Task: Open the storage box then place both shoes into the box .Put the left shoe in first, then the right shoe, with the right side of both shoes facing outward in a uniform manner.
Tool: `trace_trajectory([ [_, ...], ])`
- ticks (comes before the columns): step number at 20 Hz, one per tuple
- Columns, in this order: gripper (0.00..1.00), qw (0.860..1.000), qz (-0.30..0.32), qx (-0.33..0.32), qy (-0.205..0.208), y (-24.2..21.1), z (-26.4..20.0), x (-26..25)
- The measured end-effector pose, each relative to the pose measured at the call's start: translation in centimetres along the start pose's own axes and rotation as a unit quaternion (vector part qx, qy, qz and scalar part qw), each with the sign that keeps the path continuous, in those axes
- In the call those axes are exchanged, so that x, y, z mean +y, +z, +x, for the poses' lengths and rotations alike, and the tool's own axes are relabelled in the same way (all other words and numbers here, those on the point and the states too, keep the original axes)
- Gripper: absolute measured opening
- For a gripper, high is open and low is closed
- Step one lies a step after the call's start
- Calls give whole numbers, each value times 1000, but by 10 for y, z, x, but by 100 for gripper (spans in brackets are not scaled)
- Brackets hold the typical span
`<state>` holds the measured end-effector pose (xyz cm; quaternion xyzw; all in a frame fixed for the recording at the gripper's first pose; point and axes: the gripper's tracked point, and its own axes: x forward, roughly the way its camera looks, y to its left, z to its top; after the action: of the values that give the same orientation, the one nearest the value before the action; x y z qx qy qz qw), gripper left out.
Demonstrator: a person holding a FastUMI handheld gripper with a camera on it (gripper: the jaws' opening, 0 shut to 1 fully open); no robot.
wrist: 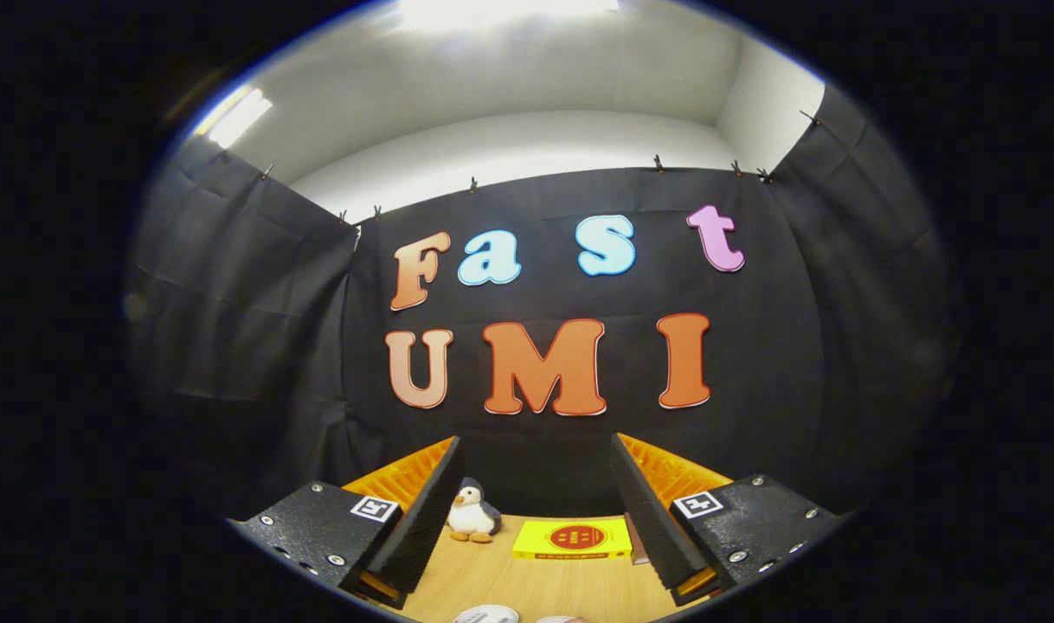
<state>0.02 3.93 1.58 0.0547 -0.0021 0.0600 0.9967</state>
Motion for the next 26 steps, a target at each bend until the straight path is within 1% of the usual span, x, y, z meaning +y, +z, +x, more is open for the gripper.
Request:
trace_trajectory([
  [3, 99, 999, 23, 34, 34, -23, 3, 23],
  [8, 99, 991, 35, 85, 94, -66, 6, 67],
  [11, 99, 981, 44, 133, 136, -101, 4, 97],
  [14, 99, 965, 65, 189, 170, -140, 0, 123],
  [15, 99, 957, 77, 212, 182, -153, -2, 132],
  [17, 99, 936, 112, 265, 202, -181, -7, 152],
  [19, 97, 915, 155, 304, 217, -195, -12, 169],
  [22, 96, 883, 190, 358, 236, -224, -21, 193],
  [24, 96, 856, 217, 398, 247, -244, -29, 210],
  [26, 96, 829, 244, 437, 249, -267, -35, 224],
])
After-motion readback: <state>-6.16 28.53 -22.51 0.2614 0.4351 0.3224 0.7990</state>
